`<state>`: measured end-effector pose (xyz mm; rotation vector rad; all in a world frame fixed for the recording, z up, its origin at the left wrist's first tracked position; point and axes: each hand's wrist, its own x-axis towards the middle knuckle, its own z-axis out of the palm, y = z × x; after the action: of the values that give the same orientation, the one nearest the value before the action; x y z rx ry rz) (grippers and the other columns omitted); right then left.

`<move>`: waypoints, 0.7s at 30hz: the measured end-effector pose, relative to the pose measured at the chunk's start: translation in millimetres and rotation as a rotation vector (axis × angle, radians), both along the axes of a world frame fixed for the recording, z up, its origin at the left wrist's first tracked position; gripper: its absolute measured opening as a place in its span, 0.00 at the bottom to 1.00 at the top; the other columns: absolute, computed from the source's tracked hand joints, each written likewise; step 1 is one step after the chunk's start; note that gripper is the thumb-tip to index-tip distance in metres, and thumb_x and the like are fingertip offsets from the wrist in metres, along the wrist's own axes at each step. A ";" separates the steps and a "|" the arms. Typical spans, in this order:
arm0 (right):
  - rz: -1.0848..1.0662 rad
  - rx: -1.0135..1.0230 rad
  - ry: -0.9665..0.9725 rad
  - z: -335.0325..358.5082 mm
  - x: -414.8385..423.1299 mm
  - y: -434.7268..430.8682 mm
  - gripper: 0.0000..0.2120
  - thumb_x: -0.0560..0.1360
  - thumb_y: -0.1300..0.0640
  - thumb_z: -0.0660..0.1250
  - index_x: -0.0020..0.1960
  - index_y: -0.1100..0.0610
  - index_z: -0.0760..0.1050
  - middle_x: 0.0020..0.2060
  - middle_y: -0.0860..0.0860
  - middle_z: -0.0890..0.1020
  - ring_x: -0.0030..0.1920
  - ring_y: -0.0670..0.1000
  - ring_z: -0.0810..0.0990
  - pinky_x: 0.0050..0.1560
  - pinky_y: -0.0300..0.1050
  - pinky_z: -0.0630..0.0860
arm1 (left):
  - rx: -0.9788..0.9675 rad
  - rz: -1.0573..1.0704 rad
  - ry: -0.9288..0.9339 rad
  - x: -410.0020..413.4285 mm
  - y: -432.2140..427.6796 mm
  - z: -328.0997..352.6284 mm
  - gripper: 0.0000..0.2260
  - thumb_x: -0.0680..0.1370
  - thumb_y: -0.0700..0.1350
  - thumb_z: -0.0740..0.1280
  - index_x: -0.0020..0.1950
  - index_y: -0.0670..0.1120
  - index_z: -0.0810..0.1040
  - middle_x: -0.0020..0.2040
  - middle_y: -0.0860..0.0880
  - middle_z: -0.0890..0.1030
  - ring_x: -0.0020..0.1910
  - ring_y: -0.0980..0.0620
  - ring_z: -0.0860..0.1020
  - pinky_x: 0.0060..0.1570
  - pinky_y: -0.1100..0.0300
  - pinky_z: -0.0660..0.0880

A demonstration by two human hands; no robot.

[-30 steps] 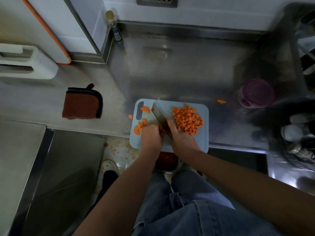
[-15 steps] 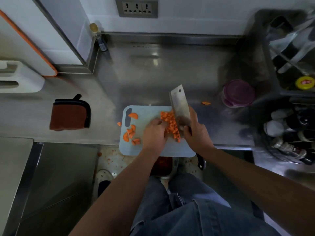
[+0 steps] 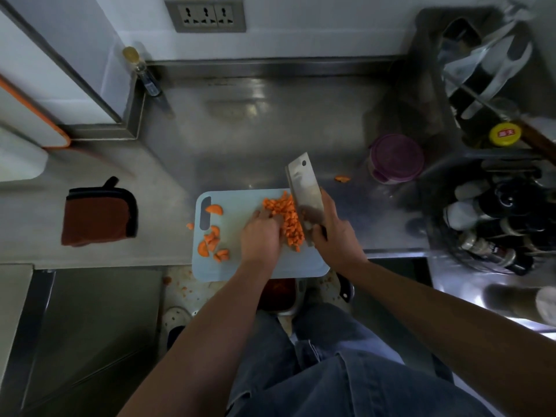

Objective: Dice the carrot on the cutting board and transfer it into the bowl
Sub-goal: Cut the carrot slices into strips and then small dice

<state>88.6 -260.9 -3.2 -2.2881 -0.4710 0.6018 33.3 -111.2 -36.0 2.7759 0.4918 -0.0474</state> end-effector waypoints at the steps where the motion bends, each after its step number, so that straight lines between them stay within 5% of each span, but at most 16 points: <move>1: 0.000 -0.001 0.004 0.4 0.5 0.3 0.35 0.76 0.61 0.56 0.78 0.47 0.44 0.39 0.57 0.81 0.36 0.57 0.79 0.41 0.60 0.78 | -0.013 -0.003 -0.010 -1.0 1.4 -0.2 0.04 0.76 0.41 0.67 0.49 0.44 0.80 0.49 0.46 0.79 0.51 0.46 0.76 0.42 0.54 0.72; 11: 0.034 0.005 -0.027 -0.1 -5.4 5.9 0.34 0.78 0.61 0.57 0.78 0.48 0.45 0.36 0.56 0.79 0.33 0.54 0.77 0.35 0.51 0.75 | -0.123 0.243 -0.037 -15.8 19.7 2.1 0.07 0.76 0.45 0.68 0.49 0.43 0.78 0.47 0.44 0.79 0.48 0.45 0.77 0.43 0.53 0.71; 16: 0.115 -0.007 0.003 -4.4 -11.2 11.0 0.34 0.78 0.61 0.56 0.78 0.48 0.45 0.39 0.58 0.80 0.34 0.55 0.78 0.38 0.55 0.78 | -0.117 0.341 -0.001 -24.4 24.4 0.5 0.06 0.76 0.45 0.67 0.50 0.45 0.80 0.47 0.45 0.79 0.47 0.45 0.78 0.43 0.52 0.74; 19: 0.174 -0.009 0.017 -3.7 -16.0 20.5 0.35 0.78 0.64 0.56 0.79 0.49 0.44 0.40 0.53 0.77 0.29 0.50 0.74 0.31 0.47 0.72 | -0.127 0.448 0.013 -31.6 31.6 -0.1 0.06 0.76 0.45 0.67 0.50 0.45 0.80 0.47 0.45 0.79 0.47 0.44 0.78 0.43 0.51 0.73; 21: 0.228 0.005 0.037 -6.0 -21.0 27.6 0.35 0.77 0.64 0.56 0.79 0.48 0.45 0.36 0.53 0.78 0.29 0.52 0.76 0.31 0.54 0.75 | -0.162 0.517 0.013 -36.3 35.7 -0.5 0.07 0.77 0.46 0.67 0.50 0.44 0.80 0.47 0.44 0.78 0.46 0.43 0.78 0.45 0.49 0.74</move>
<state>67.5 -233.3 -9.2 -2.2304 -0.7205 0.7518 -3.0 -75.5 -36.4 2.4124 1.1348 0.0129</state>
